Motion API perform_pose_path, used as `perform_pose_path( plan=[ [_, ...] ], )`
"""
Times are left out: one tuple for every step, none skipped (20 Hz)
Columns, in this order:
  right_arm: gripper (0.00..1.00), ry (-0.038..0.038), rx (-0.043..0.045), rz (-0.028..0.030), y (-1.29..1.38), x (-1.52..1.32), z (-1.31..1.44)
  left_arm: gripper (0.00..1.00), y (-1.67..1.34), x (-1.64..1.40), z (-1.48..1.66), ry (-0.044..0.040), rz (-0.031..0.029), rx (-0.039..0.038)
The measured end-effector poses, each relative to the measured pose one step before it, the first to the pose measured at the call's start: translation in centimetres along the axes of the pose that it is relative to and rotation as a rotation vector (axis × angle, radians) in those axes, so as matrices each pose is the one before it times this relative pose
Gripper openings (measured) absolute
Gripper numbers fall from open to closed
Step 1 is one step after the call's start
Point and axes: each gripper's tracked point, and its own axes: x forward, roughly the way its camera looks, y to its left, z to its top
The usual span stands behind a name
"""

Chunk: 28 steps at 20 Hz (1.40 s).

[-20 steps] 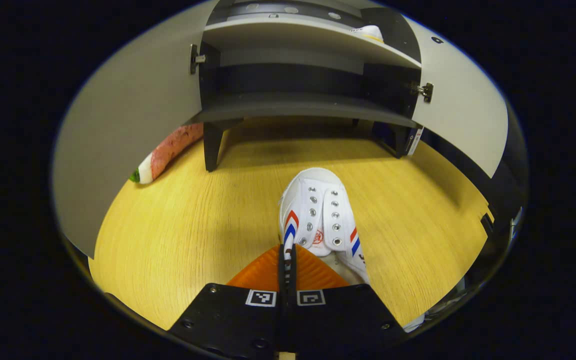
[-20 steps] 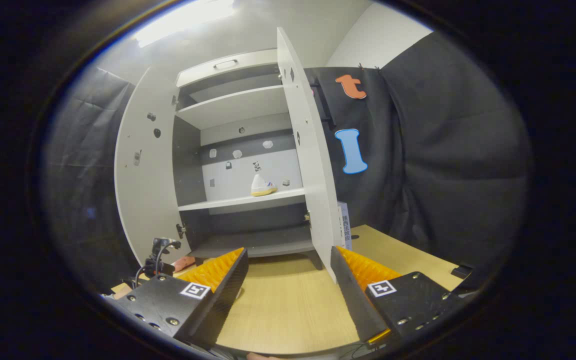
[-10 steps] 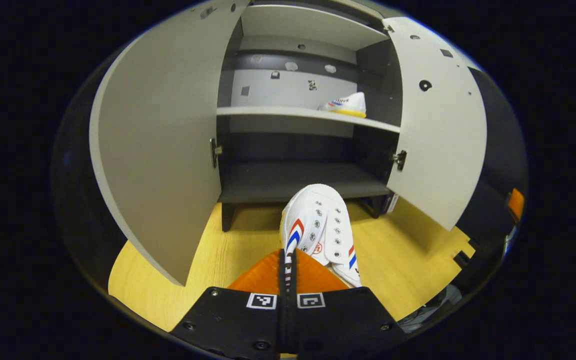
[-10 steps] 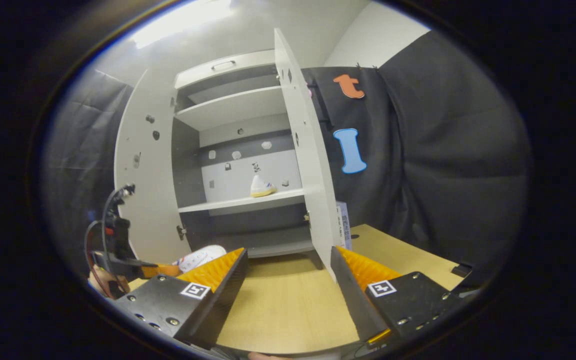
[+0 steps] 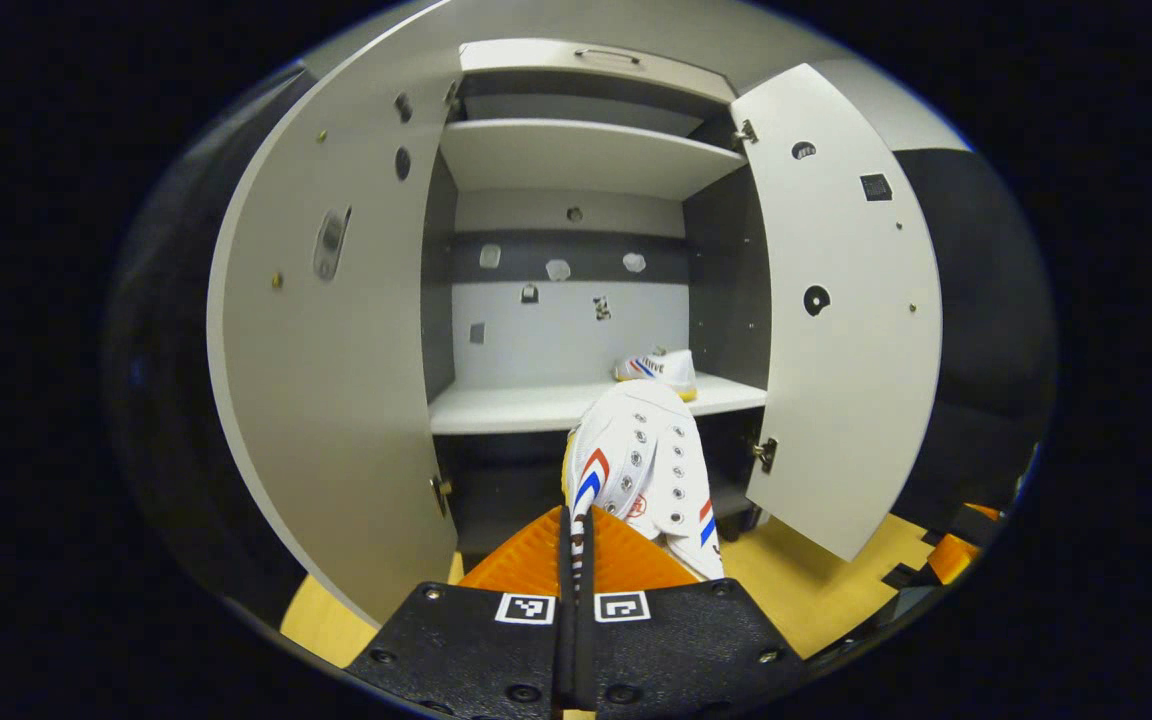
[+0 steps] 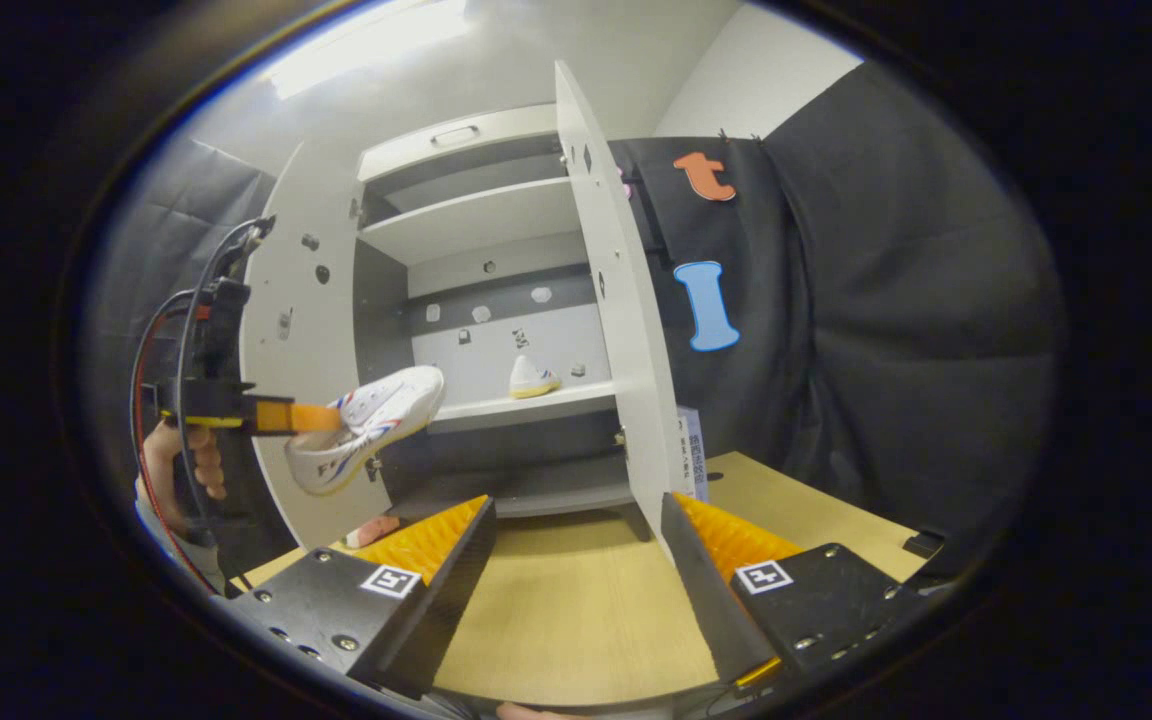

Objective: Grab one shoe with the right hand and put it into the shoe cabinet, grab the other shoe with the left hand and put it into the shoe cabinet; then close the right door with the right hand and the left door with the left hand.

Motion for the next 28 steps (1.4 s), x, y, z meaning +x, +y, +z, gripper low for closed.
perform_pose_path(
  plan=[
    [0.99,-0.00448,0.00088,0.00079,-0.067,-0.093,0.107,0.0,-0.143,0.401,0.912,-0.01366,0.00893,0.02076],
    [0.99,-0.00396,-0.00138,0.00178,-0.019,-0.076,0.171,0.0,-0.449,0.374,0.702,-0.008,-0.00197,0.01327],
    [0.98,-0.00251,0.00003,-0.00142,-0.2,-0.059,0.078,0.0,-0.454,0.484,0.533,-0.00523,-0.0023,0.0025],
    [0.99,-0.00091,0.00383,-0.00316,-0.209,-0.002,0.064,0.0,-0.378,0.497,0.415,-0.00163,-0.00404,-0.00018],
    [0.99,-0.00061,0.00648,-0.0015,-0.169,0.002,0.029,0.0,-0.353,0.691,0.488,-0.00635,0.0047,-0.00414],
    [0.99,-0.00242,0.00861,-0.00321,-0.199,0.012,0.114,0.0,-0.333,0.937,0.377,-0.00167,0.01118,-0.00519],
    [0.99,-0.0005,0.00459,-0.00444,-0.259,-0.017,0.027,0.0,-0.404,1.191,0.261,0.00144,0.00695,-0.00298],
    [0.98,-0.00101,-0.00055,-0.00291,-0.181,-0.086,0.037,0.0,-0.365,1.264,0.103,0.00795,0.01017,-0.00701],
    [0.98,-0.00083,-0.00199,-0.00185,-0.18,-0.106,0.061,0.0,-0.011,1.473,0.218,0.00525,0.01017,-0.00737],
    [0.98,-0.00491,-0.00487,0.00267,0.009,-0.177,0.271,0.0,-0.172,1.265,-0.008,0.00377,0.01451,-0.00407],
    [0.98,-0.00759,-0.00474,0.00328,-0.001,-0.072,0.18,0.0,-0.08,1.3,-0.072,0.01009,0.0157,-0.0102],
    [0.98,-0.00354,-0.00118,0.00354,0.008,-0.082,0.163,0.0,0.38,1.301,0.117,0.01276,0.00509,-0.04144],
    [0.99,-0.00519,0.00392,0.00657,0.047,-0.088,0.159,0.0,0.181,1.357,0.135,0.03199,0.0042,-0.08844],
    [0.99,-0.0018,0.00748,0.00452,0.082,-0.044,0.155,0.0,0.511,1.317,0.499,0.0178,0.00208,-0.04444],
    [0.99,-0.00016,0.00745,0.00305,-0.032,-0.062,-0.049,0.01,0.942,1.353,0.801,0.00845,0.0206,-0.01692],
    [0.98,0.00137,0.00703,0.00005,-0.038,0.01,-0.049,0.0,1.077,1.532,1.132,-0.01267,0.03059,0.00735],
    [0.98,0.00232,0.00349,0.00109,-0.041,0.061,-0.079,0.0,0.941,1.613,0.767,0.0051,0.03447,-0.00162],
    [0.98,0.00294,-0.00012,0.00168,0.01,0.058,-0.058,0.0,0.631,1.33,0.16,0.00784,0.02792,-0.00051],
    [0.98,0.00223,-0.00369,-0.0001,-0.086,-0.018,-0.101,0.0,0.53,1.506,0.24,0.0194,0.02007,-0.00202],
    [0.98,0.00066,-0.0046,-0.00364,-0.125,0.023,-0.033,0.0,0.419,1.25,0.16,0.01174,0.01153,-0.00662],
    [0.98,-0.00214,-0.00247,-0.00519,-0.047,0.065,0.045,0.0,0.444,0.849,0.026,0.02041,0.00804,-0.01949],
    [0.98,-0.00237,0.00011,-0.00384,-0.022,0.036,0.085,0.0,0.118,1.398,-0.075,0.02747,0.00252,-0.02107],
    [0.98,-0.00004,0.00073,-0.00047,0.019,0.005,-0.099,0.01,0.369,1.276,-0.568,0.03609,0.00333,-0.01953],
    [0.99,0.00112,0.00127,0.00037,0.011,0.027,-0.005,0.0,0.459,1.084,-0.53,0.0324,0.01295,-0.01593],
    [0.99,0.00093,0.00034,-0.00269,-0.162,0.048,-0.111,0.0,0.433,0.951,-0.536,0.03063,0.01724,-0.01767],
    [0.99,-0.00057,0.00064,-0.00444,-0.169,0.071,-0.037,0.0,0.12,1.027,-0.788,0.03172,0.0124,-0.02281],
    [0.98,0.00155,0.00105,-0.00476,-0.093,0.115,-0.152,0.01,0.128,0.233,-0.862,0.0426,0.00565,-0.0042],
    [0.98,0.00134,0.00325,-0.00274,-0.025,0.119,-0.069,0.0,0.239,0.364,0.004,-0.00882,-0.00831,0.00309]
  ],
)
